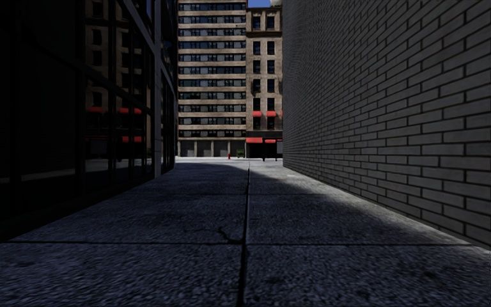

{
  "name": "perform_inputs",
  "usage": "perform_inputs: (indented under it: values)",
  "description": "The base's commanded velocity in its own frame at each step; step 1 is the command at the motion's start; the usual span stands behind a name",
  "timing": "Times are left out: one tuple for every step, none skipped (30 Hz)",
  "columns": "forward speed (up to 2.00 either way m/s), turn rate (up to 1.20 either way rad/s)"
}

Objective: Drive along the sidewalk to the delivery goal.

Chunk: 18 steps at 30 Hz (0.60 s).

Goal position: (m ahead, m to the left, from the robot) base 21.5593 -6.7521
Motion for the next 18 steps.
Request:
perform_inputs:
  values:
    - [2.00, 0.00]
    - [2.00, 0.00]
    - [2.00, 0.00]
    - [2.00, 0.00]
    - [2.00, 0.00]
    - [2.00, 0.00]
    - [2.00, 0.00]
    - [2.00, 0.00]
    - [2.00, 0.00]
    - [2.00, 0.00]
    - [2.00, 0.00]
    - [2.00, 0.00]
    - [2.00, 0.00]
    - [2.00, 0.00]
    - [2.00, 0.00]
    - [2.00, 0.00]
    - [2.00, 0.00]
    - [2.00, 0.00]
